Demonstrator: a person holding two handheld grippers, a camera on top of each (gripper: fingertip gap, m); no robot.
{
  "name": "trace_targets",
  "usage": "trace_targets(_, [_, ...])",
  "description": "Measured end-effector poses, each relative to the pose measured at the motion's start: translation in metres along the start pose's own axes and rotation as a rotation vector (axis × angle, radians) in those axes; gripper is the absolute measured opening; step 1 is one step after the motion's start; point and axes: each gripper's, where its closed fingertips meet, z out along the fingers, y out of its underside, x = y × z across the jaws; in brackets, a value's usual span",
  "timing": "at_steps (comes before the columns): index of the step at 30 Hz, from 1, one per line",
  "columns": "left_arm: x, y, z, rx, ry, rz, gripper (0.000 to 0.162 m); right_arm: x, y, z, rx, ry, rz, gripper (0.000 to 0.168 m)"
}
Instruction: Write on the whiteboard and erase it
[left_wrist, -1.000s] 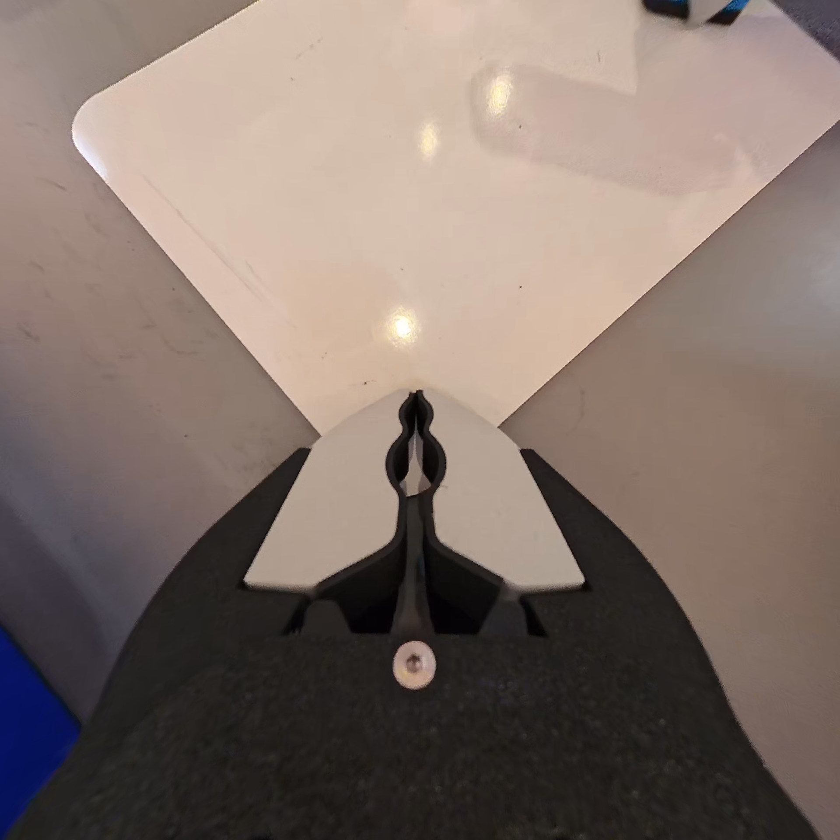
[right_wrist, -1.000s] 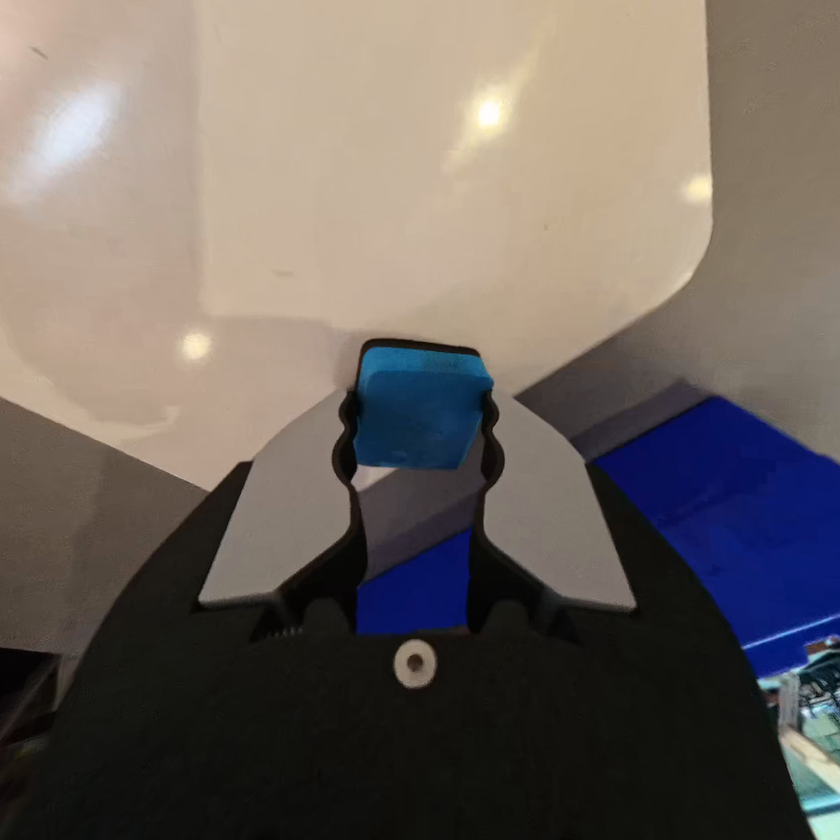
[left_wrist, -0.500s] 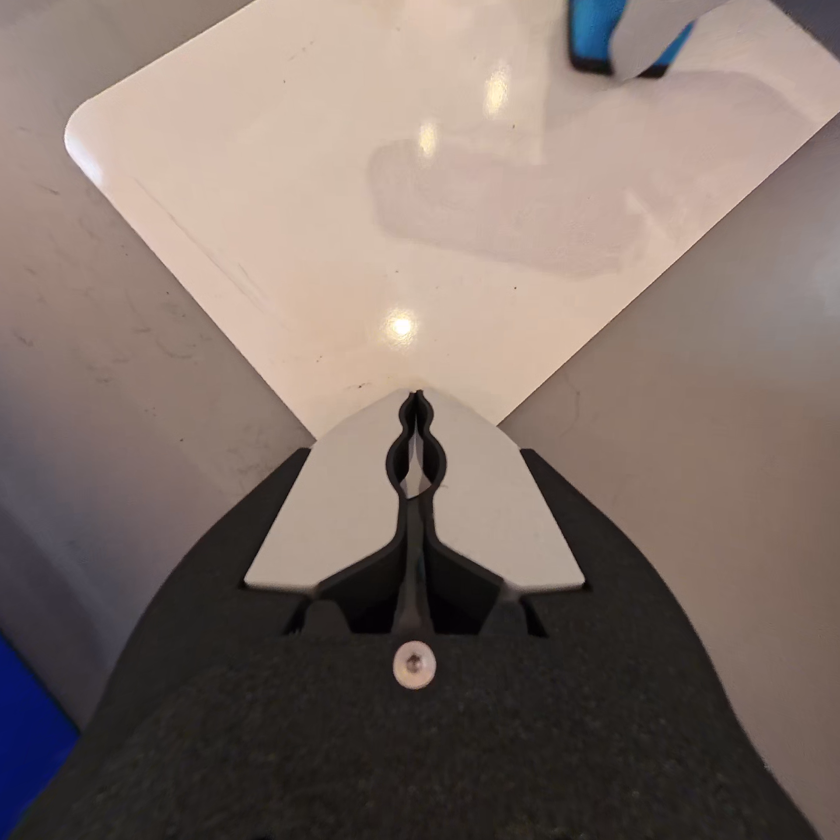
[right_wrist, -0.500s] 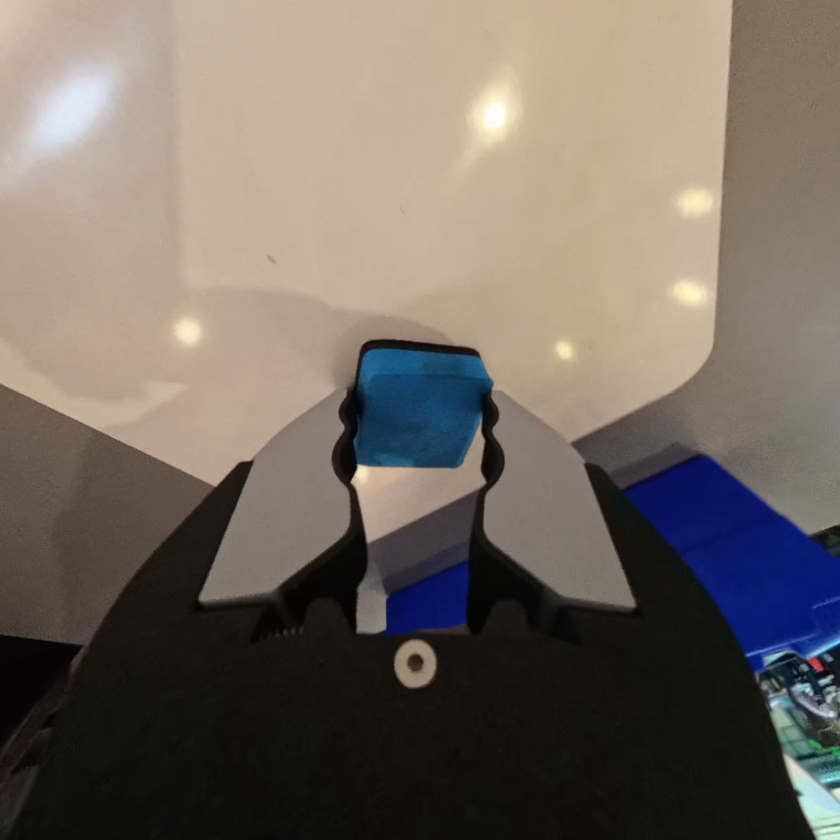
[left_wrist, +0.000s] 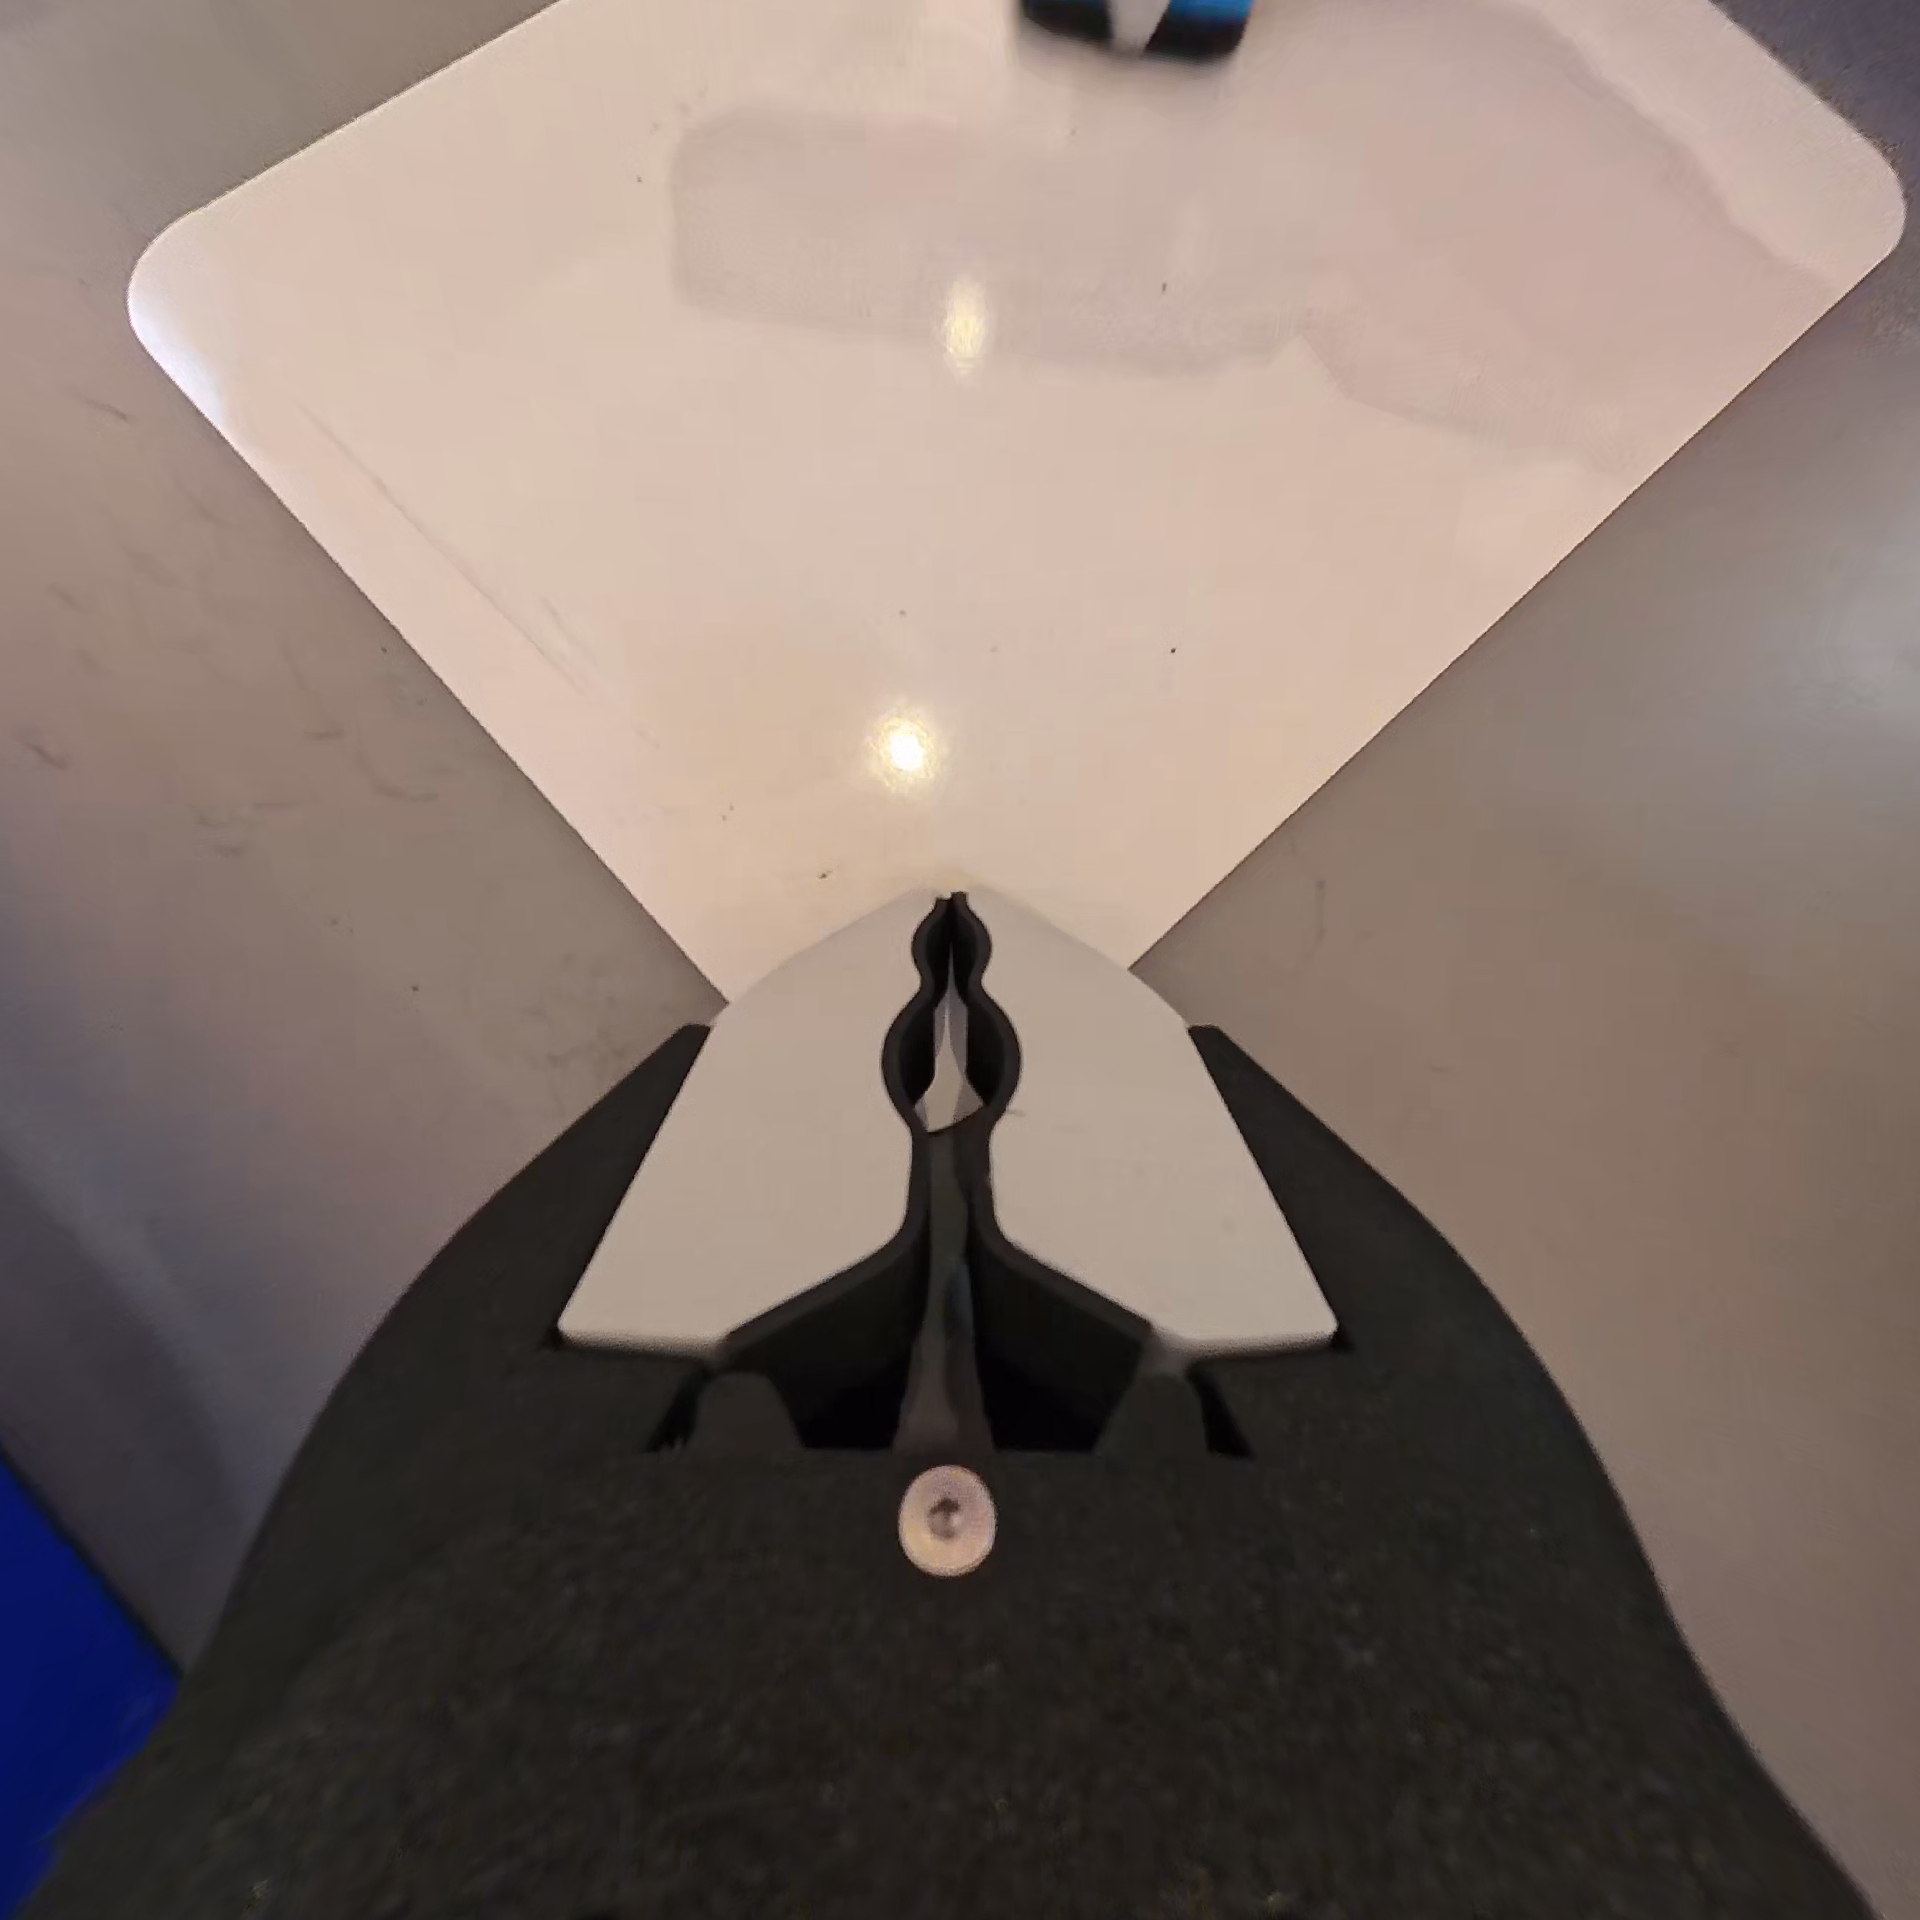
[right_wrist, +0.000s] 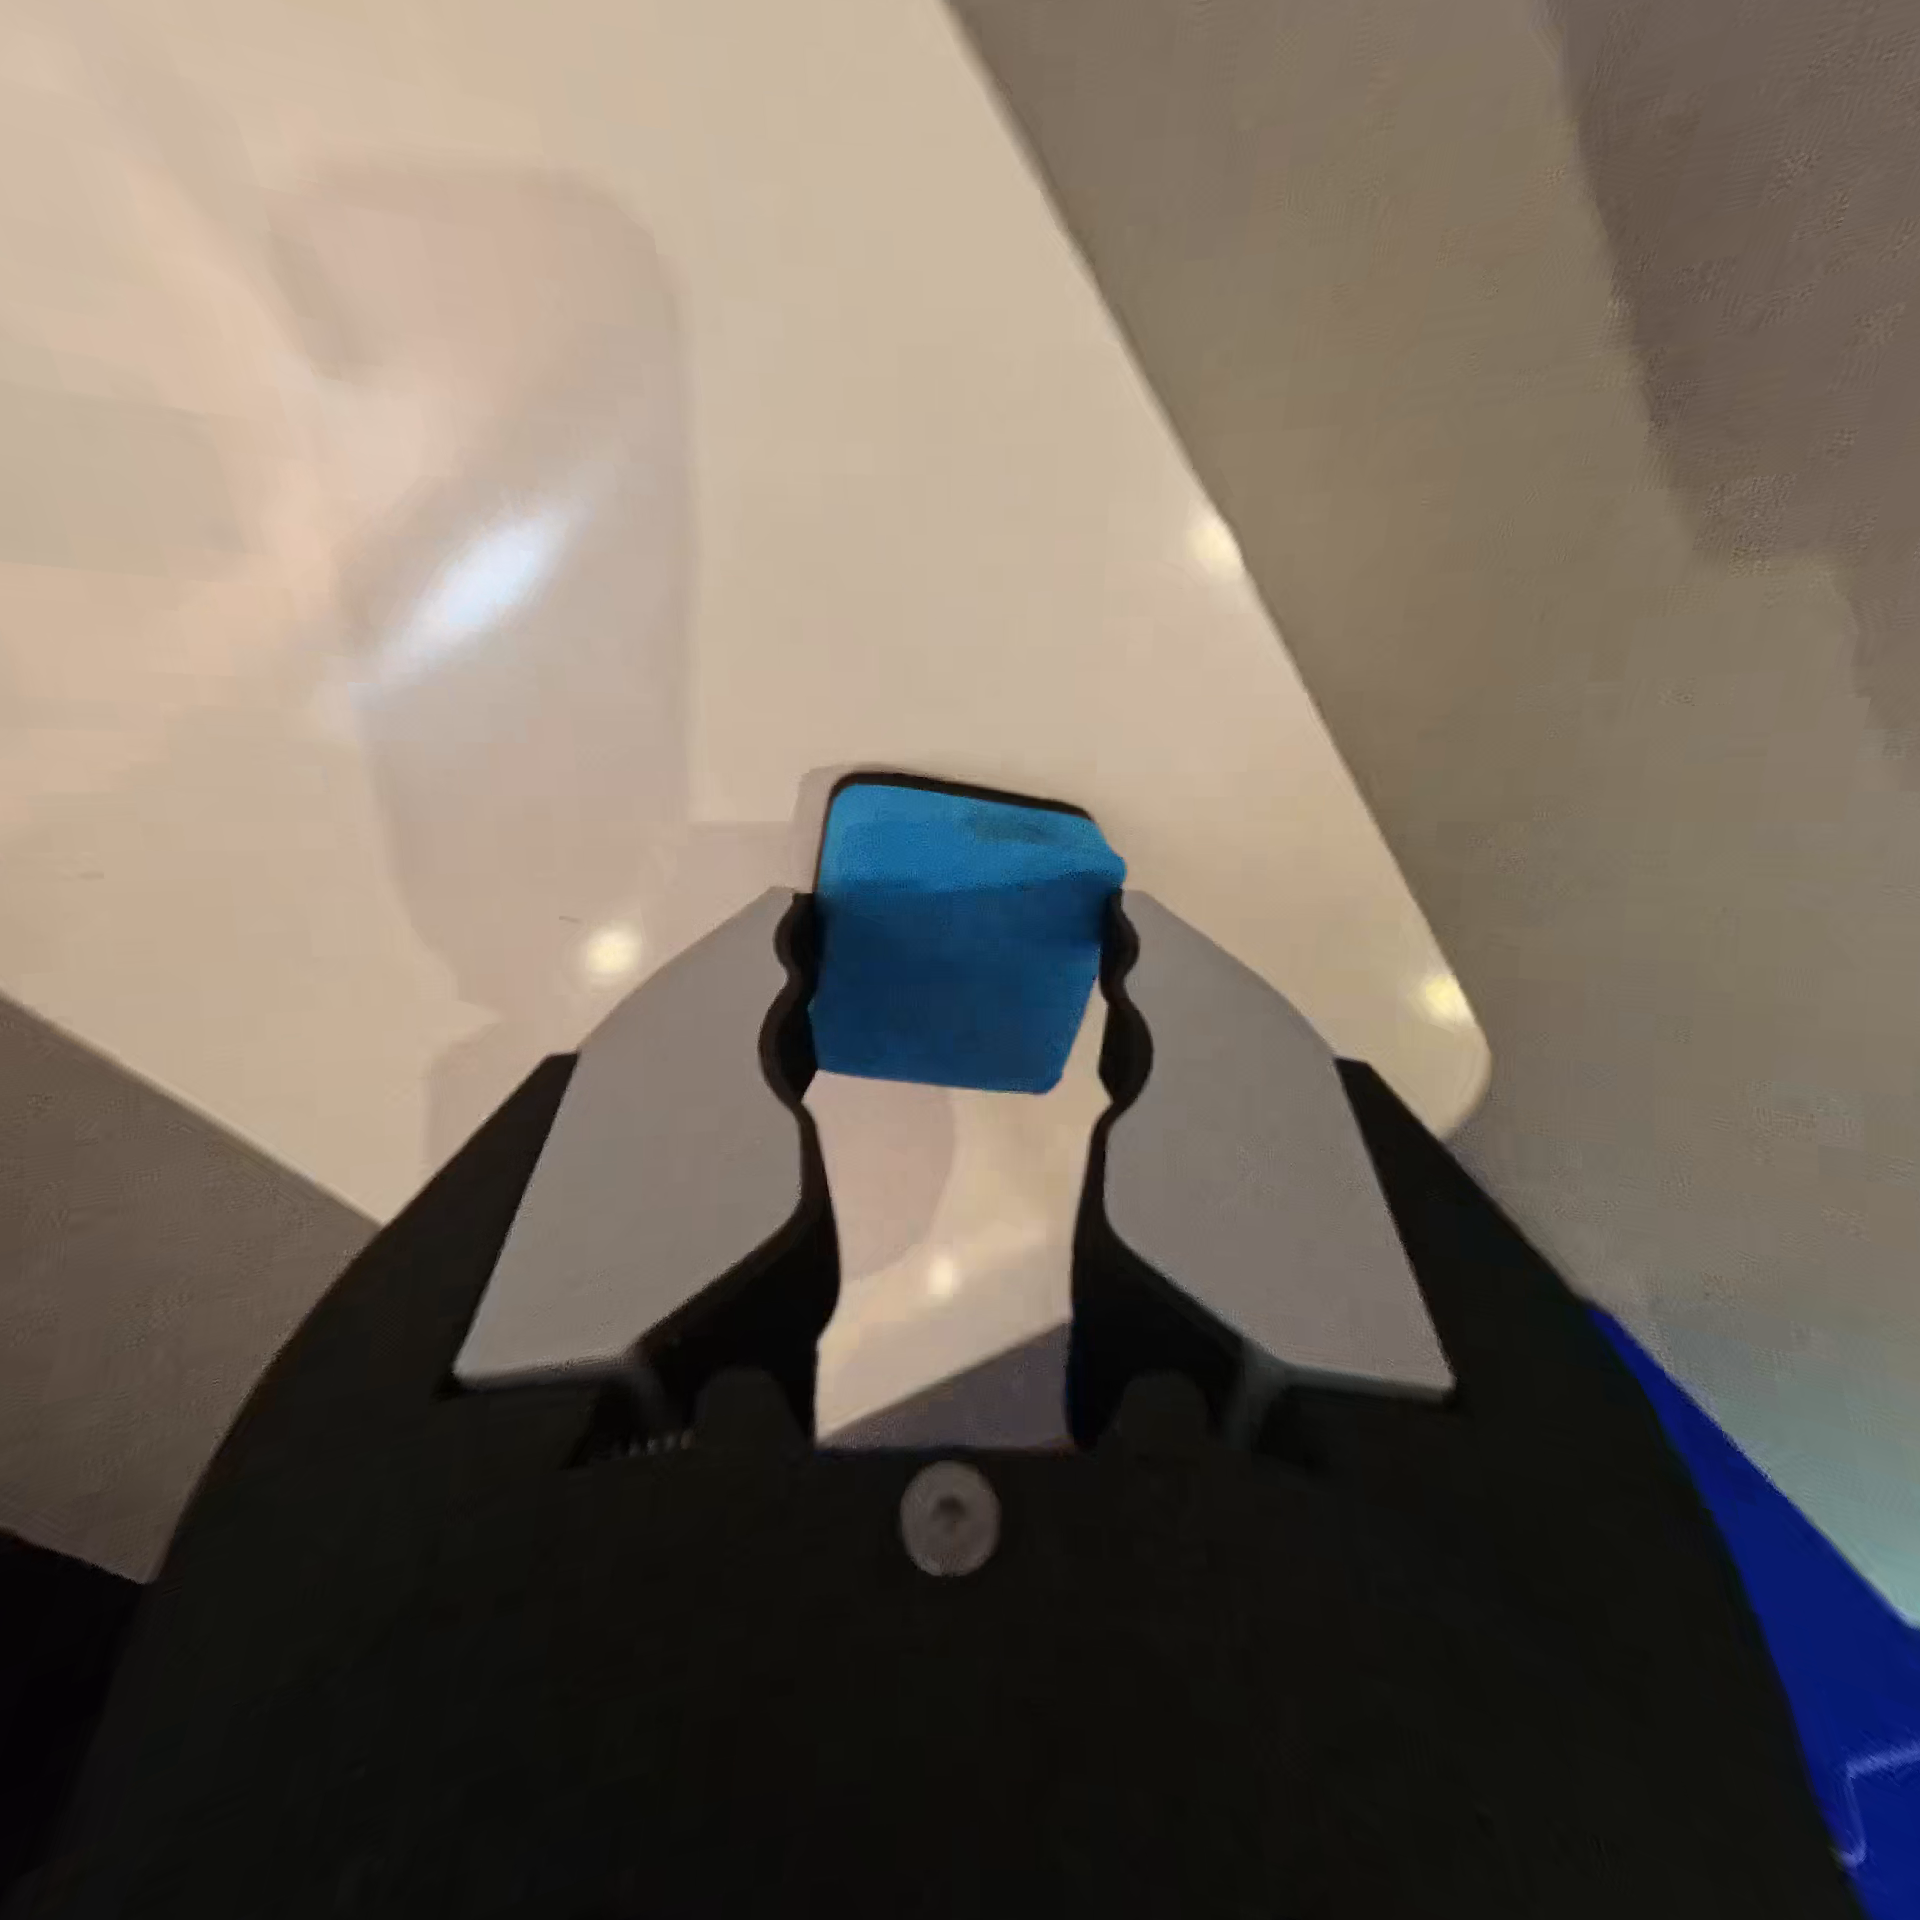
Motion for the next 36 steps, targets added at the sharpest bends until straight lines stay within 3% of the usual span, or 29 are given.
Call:
trace_targets(2, [0.000, -0.001, 0.000, 0.000, 0.003, -0.003, 0.000, -0.033, -0.019, -0.001, 0.002, -0.003, -0.142, 0.052])
trace_targets(4, [0.000, -0.001, 0.001, 0.004, 0.010, -0.009, 0.000, -0.027, -0.019, 0.000, -0.007, 0.010, -0.169, 0.052])
trace_targets(7, [0.000, 0.001, -0.001, 0.009, 0.015, -0.018, 0.000, 0.051, 0.020, 0.004, -0.064, 0.076, 0.025, 0.052])
trace_targets(9, [-0.001, 0.002, -0.003, 0.012, 0.015, -0.022, 0.000, 0.066, 0.033, 0.002, -0.037, 0.010, 0.118, 0.052])
trace_targets(12, [-0.001, 0.002, -0.002, 0.013, 0.027, -0.032, 0.000, 0.034, 0.018, 0.004, -0.061, 0.087, -0.036, 0.052])
trace_targets(15, [-0.002, 0.001, -0.001, 0.006, 0.015, -0.027, 0.000, -0.066, -0.035, 0.000, 0.028, -0.044, -0.243, 0.052])
trace_targets(18, [-0.002, 0.001, -0.001, -0.002, 0.000, -0.016, 0.000, -0.125, -0.046, -0.003, 0.013, -0.051, -0.435, 0.052])
trace_targets(21, [-0.002, 0.001, -0.001, 0.007, 0.006, -0.021, 0.000, -0.073, -0.017, 0.000, -0.043, 0.062, -0.363, 0.052])
trace_targets(24, [-0.003, 0.002, -0.002, 0.011, 0.010, -0.027, 0.000, -0.031, 0.011, 0.002, -0.049, 0.037, -0.193, 0.052])
trace_targets(29, [-0.004, 0.001, -0.001, 0.010, 0.011, -0.027, 0.000, -0.123, -0.019, 0.000, 0.014, 0.061, -0.432, 0.052])
trace_targets(31, [-0.004, 0.001, -0.001, 0.012, 0.009, -0.022, 0.000, -0.117, -0.015, 0.000, -0.001, 0.063, -0.408, 0.052])
trace_targets(34, [-0.004, 0.002, -0.002, 0.018, 0.000, -0.021, 0.000, -0.070, 0.008, 0.003, -0.048, 0.079, -0.245, 0.052])
trace_targets(36, [-0.004, 0.002, -0.002, 0.020, 0.000, -0.024, 0.000, -0.081, 0.007, 0.003, -0.058, 0.086, -0.270, 0.052])
